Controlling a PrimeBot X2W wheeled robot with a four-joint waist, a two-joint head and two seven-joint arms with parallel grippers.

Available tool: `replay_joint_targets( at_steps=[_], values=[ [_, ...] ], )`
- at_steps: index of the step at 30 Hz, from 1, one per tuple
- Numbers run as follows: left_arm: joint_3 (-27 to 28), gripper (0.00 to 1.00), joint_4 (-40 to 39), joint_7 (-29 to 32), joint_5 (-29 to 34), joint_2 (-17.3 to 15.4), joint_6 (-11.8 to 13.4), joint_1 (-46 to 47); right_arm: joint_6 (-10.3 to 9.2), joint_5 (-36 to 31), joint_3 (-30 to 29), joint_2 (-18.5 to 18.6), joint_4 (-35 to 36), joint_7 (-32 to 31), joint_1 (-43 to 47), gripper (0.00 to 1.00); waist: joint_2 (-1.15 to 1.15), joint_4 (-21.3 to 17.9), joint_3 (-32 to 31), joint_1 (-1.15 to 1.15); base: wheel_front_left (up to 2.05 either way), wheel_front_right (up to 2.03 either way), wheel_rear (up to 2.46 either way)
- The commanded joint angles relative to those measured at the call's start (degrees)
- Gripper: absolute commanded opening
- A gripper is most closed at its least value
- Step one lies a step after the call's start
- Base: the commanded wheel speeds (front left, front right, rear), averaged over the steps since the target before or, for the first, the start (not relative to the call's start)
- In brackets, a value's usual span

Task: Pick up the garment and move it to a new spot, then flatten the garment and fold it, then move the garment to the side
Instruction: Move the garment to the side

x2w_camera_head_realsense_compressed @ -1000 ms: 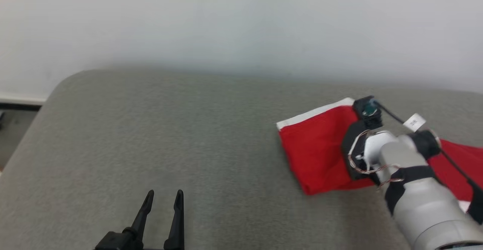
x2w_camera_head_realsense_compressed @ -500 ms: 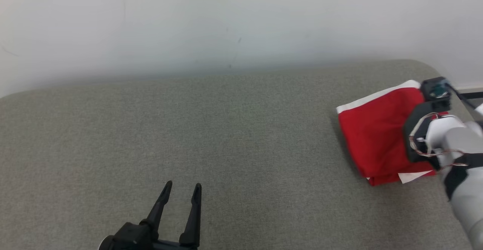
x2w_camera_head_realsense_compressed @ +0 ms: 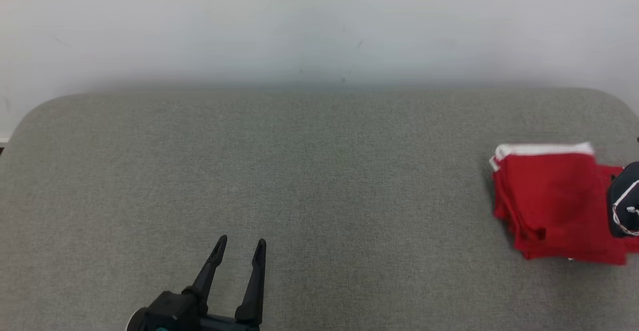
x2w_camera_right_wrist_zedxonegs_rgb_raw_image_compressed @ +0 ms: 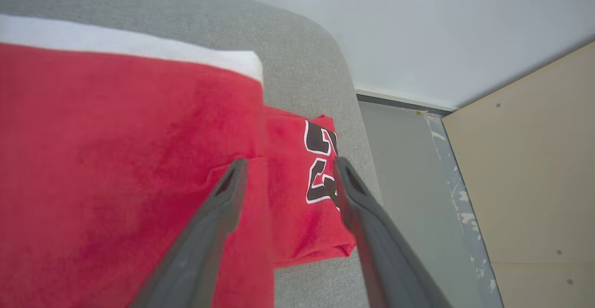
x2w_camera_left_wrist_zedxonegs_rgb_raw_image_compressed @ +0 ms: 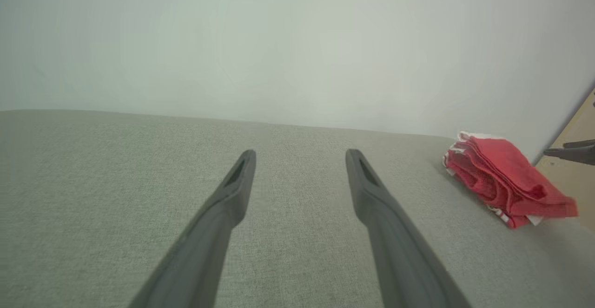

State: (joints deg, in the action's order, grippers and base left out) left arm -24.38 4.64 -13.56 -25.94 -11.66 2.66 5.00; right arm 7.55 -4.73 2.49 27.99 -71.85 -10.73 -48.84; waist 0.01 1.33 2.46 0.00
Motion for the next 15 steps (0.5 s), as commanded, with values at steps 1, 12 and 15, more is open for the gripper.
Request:
replay_joint_targets(
  at_steps=[1, 12, 15],
  values=[
    [0.3, 1.00, -0.2, -0.4, -0.7, 0.2, 0.2, -0.7, -0.16, -1.2, -0.9, -0.7, 1.0, 2.2, 1.9, 1.00, -0.01, 0.3, -1.4, 0.00, 0.00, 0.00, 0.00],
    [5.1, 1.00, 1.7, -1.6, -0.5, 1.4, 1.7, -1.8, -0.16, 3.2, -1.2, -8.9, 9.3, 20.5, 8.1, 1.00, -0.01, -0.8, -7.7, 0.00, 0.00, 0.00, 0.00],
    [7.2, 1.00, 2.3, -1.6, 0.3, 1.6, 1.6, -2.0, -0.16, 6.9, 0.8, -11.7, 12.1, 23.0, 10.9, 1.00, -0.01, -1.3, -8.9, 0.00, 0.00, 0.00, 0.00]
  ],
)
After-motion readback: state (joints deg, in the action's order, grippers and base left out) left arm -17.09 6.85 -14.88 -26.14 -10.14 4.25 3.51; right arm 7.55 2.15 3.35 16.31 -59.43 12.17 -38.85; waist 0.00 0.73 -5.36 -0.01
